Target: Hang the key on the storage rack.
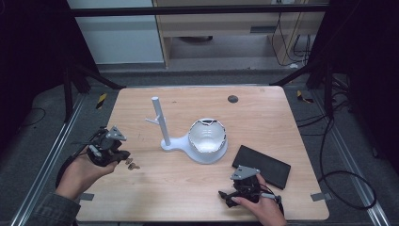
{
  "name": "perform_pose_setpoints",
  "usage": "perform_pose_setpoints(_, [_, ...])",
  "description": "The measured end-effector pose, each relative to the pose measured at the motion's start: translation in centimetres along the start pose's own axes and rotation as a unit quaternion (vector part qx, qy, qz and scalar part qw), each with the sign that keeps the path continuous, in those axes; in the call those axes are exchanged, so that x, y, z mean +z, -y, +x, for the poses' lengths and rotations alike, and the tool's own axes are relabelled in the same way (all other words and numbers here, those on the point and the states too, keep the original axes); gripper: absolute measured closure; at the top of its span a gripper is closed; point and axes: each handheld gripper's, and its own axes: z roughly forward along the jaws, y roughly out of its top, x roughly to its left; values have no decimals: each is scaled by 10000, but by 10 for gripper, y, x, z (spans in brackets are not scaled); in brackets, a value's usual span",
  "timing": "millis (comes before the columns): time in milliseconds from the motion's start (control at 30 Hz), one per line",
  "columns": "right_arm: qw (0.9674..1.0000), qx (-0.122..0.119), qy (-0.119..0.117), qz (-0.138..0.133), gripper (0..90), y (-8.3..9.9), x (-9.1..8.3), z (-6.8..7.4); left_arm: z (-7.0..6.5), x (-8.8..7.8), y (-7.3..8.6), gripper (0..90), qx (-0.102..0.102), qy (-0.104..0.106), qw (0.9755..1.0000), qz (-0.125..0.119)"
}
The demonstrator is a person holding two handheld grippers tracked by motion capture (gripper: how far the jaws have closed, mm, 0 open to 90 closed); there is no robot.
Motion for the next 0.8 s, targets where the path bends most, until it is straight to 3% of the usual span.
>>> perform_pose_setpoints(200, [10000, 3, 3, 3, 18, 0, 0, 0, 5, -18, -13, 884, -93, 67, 9998, 150])
perform_pose_setpoints(400, [10000, 4, 4, 2, 18, 0, 0, 0, 12, -34, -25, 884, -94, 17, 9999, 144])
perform_pose_setpoints(567, [10000, 4, 4, 4, 18, 0, 0, 0, 15, -50, -40, 884, -13, -98, 9999, 118])
perform_pose_setpoints(800, [10000, -1, 4, 3, 18, 0, 0, 0, 16, -58, -55, 884, 45, -97, 9999, -47])
